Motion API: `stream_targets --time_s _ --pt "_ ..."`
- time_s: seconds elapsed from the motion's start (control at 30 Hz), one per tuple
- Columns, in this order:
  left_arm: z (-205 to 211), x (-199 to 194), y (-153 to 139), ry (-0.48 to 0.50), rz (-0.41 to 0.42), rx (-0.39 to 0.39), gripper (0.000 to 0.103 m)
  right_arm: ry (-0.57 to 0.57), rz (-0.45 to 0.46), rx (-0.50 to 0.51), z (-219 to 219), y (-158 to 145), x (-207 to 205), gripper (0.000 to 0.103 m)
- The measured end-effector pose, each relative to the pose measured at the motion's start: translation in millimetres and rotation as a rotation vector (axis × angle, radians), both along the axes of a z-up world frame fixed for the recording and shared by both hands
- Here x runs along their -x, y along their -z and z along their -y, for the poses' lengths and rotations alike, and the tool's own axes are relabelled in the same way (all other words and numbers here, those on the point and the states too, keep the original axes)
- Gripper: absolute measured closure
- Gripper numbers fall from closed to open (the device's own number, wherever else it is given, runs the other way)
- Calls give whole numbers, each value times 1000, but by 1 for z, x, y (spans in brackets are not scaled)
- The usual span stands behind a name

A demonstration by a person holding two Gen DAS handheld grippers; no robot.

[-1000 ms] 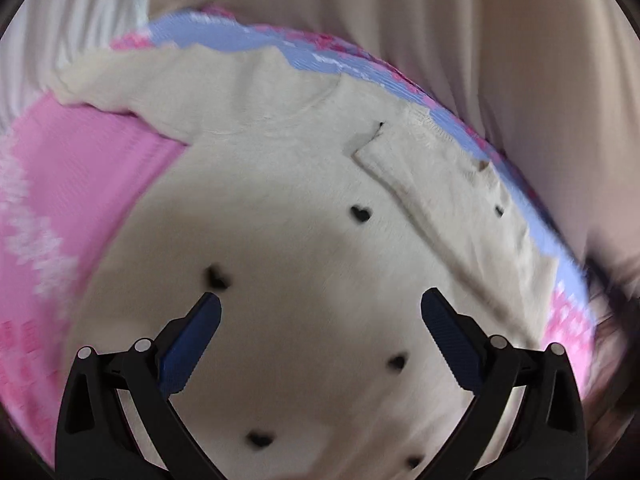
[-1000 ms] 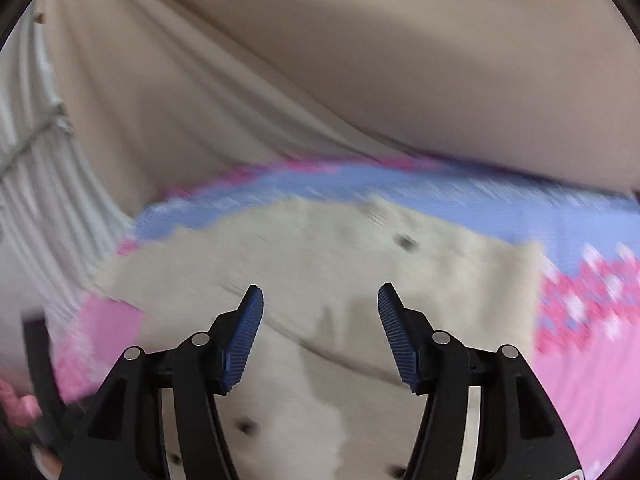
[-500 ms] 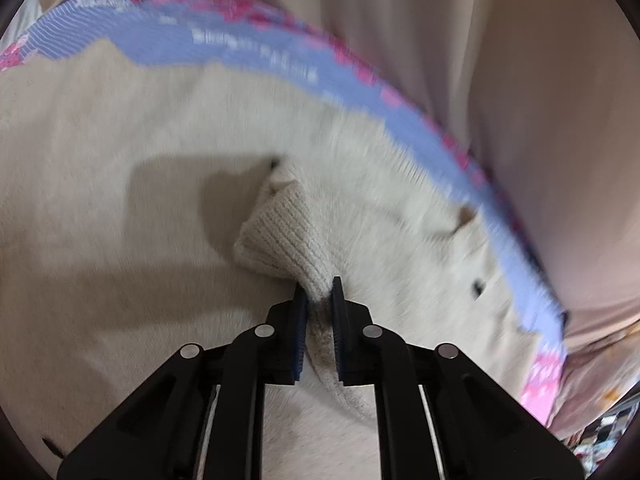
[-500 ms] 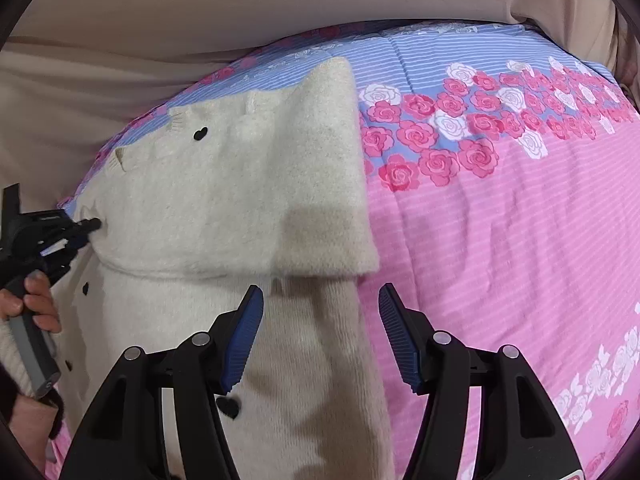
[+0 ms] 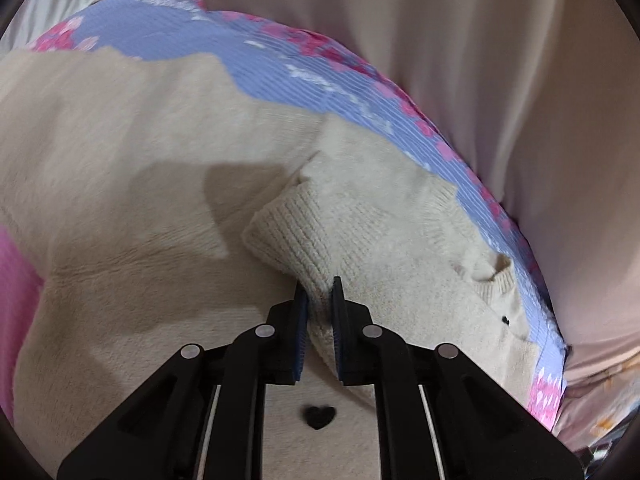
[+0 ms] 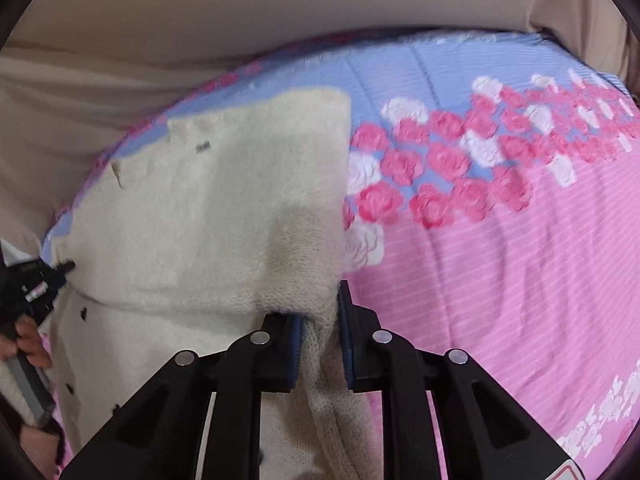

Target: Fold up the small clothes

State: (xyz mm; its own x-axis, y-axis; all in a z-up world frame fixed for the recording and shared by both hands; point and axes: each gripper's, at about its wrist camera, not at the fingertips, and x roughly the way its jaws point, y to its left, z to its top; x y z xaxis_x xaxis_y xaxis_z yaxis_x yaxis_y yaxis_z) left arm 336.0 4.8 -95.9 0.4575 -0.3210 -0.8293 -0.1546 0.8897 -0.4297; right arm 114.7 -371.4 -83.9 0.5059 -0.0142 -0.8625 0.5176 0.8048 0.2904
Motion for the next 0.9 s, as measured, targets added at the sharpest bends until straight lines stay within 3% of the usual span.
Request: stream_targets --time_s 0.1,0.2,0.33,0.4,0.5,0.53,0.7,0.77,0.83,0.87,0.9 --pt "2 0 8 14 -22 -30 93 -4 -83 30 6 20 1 90" --pt "4 4 7 37 -4 -65 89 0 -79 -2 11 27 4 90" --pt "-28 16 -13 -6 42 47 82 -26 -47 33 2 0 12 82" --pt "-65 23 -27 -99 90 47 57 -53 -41 54 -8 -12 21 79" --pt "-143 24 -40 -289 131 -2 46 -67 -43 60 -20 -23 39 71" --pt "-174 22 -40 -359 126 -25 45 -66 -46 53 -24 -25 48 67" --pt "-315 16 -24 -714 81 -79 45 -77 -99 22 -45 -27 79 65" --pt "-362 12 -11 -823 36 -97 46 -96 -125 31 -56 -25 86 63" --pt "-392 7 2 -868 8 -63 49 -115 -153 45 -67 -26 92 61" --pt "-404 2 9 -870 -14 -40 62 -120 -159 45 -70 -25 94 61" --pt "-409 -3 15 -853 -27 -23 82 -122 -164 47 -74 -26 96 61"
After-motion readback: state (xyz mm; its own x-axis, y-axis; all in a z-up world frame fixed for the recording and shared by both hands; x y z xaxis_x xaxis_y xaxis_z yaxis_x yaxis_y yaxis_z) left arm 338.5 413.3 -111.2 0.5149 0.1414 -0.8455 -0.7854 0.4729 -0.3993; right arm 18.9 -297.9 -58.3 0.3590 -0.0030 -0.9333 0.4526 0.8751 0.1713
